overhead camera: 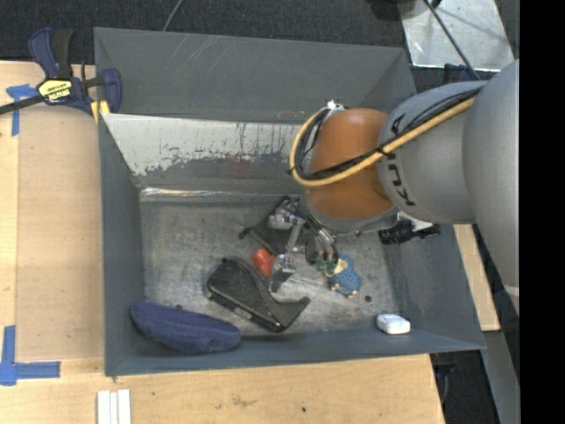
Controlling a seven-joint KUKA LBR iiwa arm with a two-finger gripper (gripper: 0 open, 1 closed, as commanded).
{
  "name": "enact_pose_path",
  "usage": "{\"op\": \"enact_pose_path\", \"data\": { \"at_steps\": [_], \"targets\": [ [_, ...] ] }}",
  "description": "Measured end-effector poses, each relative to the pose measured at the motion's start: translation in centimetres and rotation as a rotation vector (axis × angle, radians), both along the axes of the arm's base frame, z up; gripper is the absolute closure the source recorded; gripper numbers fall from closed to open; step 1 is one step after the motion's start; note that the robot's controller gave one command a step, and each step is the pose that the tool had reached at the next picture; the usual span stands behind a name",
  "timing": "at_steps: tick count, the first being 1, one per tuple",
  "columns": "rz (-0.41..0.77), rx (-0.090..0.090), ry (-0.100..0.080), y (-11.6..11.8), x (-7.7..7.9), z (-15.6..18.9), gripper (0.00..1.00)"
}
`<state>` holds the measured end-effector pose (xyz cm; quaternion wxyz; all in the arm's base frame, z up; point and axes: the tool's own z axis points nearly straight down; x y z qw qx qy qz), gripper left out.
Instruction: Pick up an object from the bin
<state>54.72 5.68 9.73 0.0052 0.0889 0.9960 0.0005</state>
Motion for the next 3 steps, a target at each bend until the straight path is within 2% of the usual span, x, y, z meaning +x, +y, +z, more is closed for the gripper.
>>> {"op": "enact_pose_path", "data": {
  "at_steps": [1, 2, 3],
  "targets": [
    [0.046, 0.0, 0.004, 0.5, -0.1, -1.2, 0.0],
    [0.044, 0.0, 0.002, 0.5, 0.0, -1.2, 1.0],
    [0.218, -0.001, -0.003, 1.6, 2.1, 18.2, 1.0]
  ]
}}
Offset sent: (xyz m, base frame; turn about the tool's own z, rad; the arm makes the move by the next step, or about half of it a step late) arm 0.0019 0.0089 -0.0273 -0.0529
